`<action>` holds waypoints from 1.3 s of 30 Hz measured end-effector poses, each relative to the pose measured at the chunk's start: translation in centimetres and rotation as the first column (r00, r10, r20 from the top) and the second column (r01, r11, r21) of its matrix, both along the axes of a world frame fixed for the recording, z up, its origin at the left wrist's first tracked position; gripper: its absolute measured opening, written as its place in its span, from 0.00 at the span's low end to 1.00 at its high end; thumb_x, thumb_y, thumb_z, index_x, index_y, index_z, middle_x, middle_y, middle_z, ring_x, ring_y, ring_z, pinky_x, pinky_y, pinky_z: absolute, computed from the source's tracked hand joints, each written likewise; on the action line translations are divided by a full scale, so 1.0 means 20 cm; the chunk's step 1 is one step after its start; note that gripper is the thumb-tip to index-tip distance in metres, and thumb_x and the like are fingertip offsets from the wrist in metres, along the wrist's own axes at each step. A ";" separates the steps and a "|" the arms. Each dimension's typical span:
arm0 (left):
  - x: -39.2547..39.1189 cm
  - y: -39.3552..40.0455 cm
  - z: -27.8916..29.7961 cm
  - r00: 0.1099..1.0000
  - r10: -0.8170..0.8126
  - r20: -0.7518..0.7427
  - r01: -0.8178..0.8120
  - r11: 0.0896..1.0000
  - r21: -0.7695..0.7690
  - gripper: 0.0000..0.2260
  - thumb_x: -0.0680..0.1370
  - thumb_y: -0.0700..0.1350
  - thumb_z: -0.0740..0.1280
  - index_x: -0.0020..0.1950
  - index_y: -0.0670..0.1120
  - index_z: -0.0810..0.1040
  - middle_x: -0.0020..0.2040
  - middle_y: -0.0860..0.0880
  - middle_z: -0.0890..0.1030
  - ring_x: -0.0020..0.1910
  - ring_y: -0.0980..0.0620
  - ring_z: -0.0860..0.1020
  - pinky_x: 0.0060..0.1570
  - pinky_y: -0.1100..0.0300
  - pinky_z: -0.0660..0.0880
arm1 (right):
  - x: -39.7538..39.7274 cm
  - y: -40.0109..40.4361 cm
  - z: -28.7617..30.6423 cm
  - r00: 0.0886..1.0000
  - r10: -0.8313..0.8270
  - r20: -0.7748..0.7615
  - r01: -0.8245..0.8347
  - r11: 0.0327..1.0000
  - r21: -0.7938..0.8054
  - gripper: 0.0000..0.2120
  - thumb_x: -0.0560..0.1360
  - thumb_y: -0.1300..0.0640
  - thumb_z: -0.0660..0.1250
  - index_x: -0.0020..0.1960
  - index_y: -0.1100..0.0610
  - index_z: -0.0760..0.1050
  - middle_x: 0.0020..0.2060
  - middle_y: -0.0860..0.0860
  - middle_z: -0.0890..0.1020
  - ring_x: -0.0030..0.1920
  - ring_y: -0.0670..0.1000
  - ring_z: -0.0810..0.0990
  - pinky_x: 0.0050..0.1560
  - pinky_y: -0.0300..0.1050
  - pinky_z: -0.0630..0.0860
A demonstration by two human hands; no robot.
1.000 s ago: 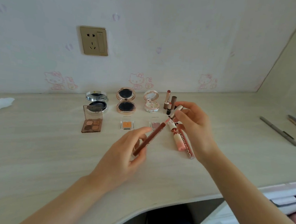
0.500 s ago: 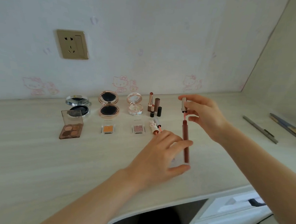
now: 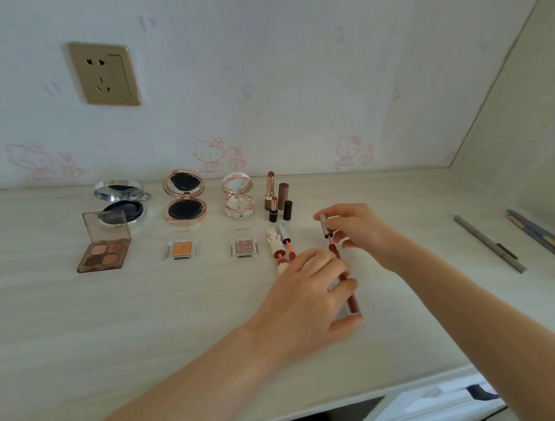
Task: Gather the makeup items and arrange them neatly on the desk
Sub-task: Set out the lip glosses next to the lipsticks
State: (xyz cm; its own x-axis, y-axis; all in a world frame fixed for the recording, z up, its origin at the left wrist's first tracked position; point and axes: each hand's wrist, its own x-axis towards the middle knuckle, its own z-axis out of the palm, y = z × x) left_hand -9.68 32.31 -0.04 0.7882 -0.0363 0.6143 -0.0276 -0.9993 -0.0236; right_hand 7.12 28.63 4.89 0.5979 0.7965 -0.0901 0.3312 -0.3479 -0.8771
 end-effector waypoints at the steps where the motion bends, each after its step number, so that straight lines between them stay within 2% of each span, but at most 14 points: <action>1: 0.00 0.01 0.00 1.000 -0.003 -0.011 0.003 1.000 -0.009 0.17 0.74 0.56 0.67 0.53 0.45 0.82 0.53 0.48 0.80 0.57 0.49 0.75 0.65 0.55 0.65 | 0.00 0.02 -0.01 1.000 0.006 0.008 -0.006 1.000 -0.024 0.09 0.76 0.58 0.64 0.52 0.52 0.82 0.40 0.49 0.80 0.39 0.48 0.76 0.39 0.41 0.72; 4: -0.01 0.02 -0.02 0.999 -0.009 -0.034 0.008 0.999 -0.033 0.15 0.73 0.55 0.68 0.50 0.45 0.83 0.52 0.49 0.81 0.56 0.51 0.77 0.68 0.56 0.64 | 0.00 0.08 -0.02 0.999 0.034 0.013 -0.033 0.997 -0.074 0.10 0.76 0.61 0.63 0.52 0.53 0.82 0.37 0.48 0.79 0.36 0.47 0.74 0.36 0.38 0.71; 9: -0.01 0.03 -0.02 0.998 -0.032 -0.060 0.030 0.999 -0.035 0.13 0.73 0.54 0.70 0.45 0.45 0.84 0.48 0.50 0.83 0.52 0.51 0.79 0.60 0.57 0.73 | 0.00 0.15 -0.02 0.993 0.069 0.092 -0.058 0.991 -0.119 0.10 0.75 0.59 0.64 0.52 0.53 0.81 0.39 0.47 0.80 0.37 0.44 0.74 0.37 0.37 0.71; 13: -0.01 0.03 -0.02 0.999 -0.029 -0.037 0.028 0.999 -0.032 0.11 0.73 0.53 0.69 0.44 0.46 0.85 0.45 0.51 0.83 0.50 0.51 0.79 0.65 0.57 0.69 | 0.02 0.18 -0.02 0.987 0.089 0.131 -0.069 0.987 -0.147 0.09 0.76 0.59 0.64 0.54 0.55 0.80 0.42 0.50 0.80 0.39 0.46 0.74 0.37 0.38 0.72; 16: -0.01 0.03 -0.01 0.999 -0.022 -0.032 0.020 0.999 -0.048 0.10 0.73 0.53 0.70 0.43 0.46 0.85 0.44 0.52 0.83 0.48 0.52 0.79 0.66 0.57 0.68 | 0.01 0.22 -0.03 0.981 0.115 0.159 -0.086 0.980 -0.180 0.10 0.75 0.58 0.66 0.55 0.56 0.79 0.46 0.54 0.81 0.43 0.49 0.77 0.44 0.43 0.75; 18: -0.01 0.03 -0.01 0.999 -0.017 -0.037 0.015 0.998 -0.067 0.10 0.72 0.53 0.70 0.42 0.47 0.85 0.43 0.52 0.83 0.47 0.52 0.79 0.66 0.57 0.68 | 0.00 0.24 -0.04 0.971 0.118 0.208 -0.076 0.977 -0.198 0.10 0.74 0.58 0.67 0.55 0.56 0.80 0.45 0.52 0.81 0.47 0.50 0.78 0.48 0.44 0.76; 21: -0.02 0.03 0.00 0.998 -0.014 -0.059 0.008 0.995 -0.097 0.11 0.72 0.54 0.70 0.42 0.47 0.85 0.43 0.53 0.83 0.47 0.53 0.79 0.66 0.56 0.68 | -0.01 0.27 -0.04 0.948 0.124 0.294 -0.061 0.975 -0.213 0.09 0.72 0.61 0.67 0.51 0.58 0.81 0.40 0.47 0.80 0.47 0.49 0.77 0.42 0.37 0.73; 23: -0.03 0.03 0.00 0.997 -0.010 -0.074 0.003 0.996 -0.094 0.11 0.73 0.54 0.69 0.43 0.48 0.85 0.43 0.53 0.83 0.48 0.53 0.78 0.67 0.55 0.67 | 0.00 0.28 -0.04 0.937 0.136 0.321 -0.067 0.974 -0.217 0.10 0.72 0.63 0.66 0.51 0.58 0.82 0.41 0.48 0.80 0.47 0.49 0.77 0.41 0.36 0.72; 27: -0.03 0.04 0.00 0.997 -0.012 -0.078 0.002 0.993 -0.120 0.11 0.73 0.54 0.68 0.43 0.47 0.85 0.43 0.53 0.83 0.48 0.53 0.78 0.68 0.55 0.67 | -0.01 0.29 -0.06 0.917 0.168 0.362 -0.087 0.969 -0.230 0.09 0.73 0.55 0.68 0.50 0.57 0.81 0.41 0.48 0.81 0.45 0.48 0.77 0.42 0.39 0.72; 31: -0.03 0.05 0.00 0.997 -0.005 -0.081 -0.005 0.992 -0.126 0.12 0.74 0.54 0.67 0.44 0.47 0.85 0.44 0.53 0.83 0.49 0.53 0.78 0.67 0.55 0.67 | -0.01 0.30 -0.07 0.896 0.185 0.405 -0.092 0.967 -0.237 0.08 0.74 0.55 0.68 0.51 0.56 0.81 0.42 0.48 0.79 0.44 0.48 0.77 0.37 0.35 0.69; 39: -0.02 0.05 -0.02 0.997 -0.013 -0.081 -0.001 0.986 -0.165 0.11 0.72 0.53 0.69 0.43 0.46 0.84 0.44 0.52 0.83 0.49 0.52 0.78 0.60 0.56 0.71 | -0.01 0.33 -0.09 0.892 0.157 0.424 -0.067 0.973 -0.219 0.08 0.74 0.55 0.69 0.51 0.56 0.81 0.42 0.47 0.79 0.46 0.48 0.77 0.44 0.38 0.70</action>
State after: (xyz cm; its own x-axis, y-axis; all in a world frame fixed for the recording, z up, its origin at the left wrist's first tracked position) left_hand -10.17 33.33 -0.36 0.8362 0.0553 0.5457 -0.0288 -0.9891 0.1443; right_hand 6.83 35.20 3.18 0.5205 0.8538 -0.0002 0.7106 -0.4334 -0.5542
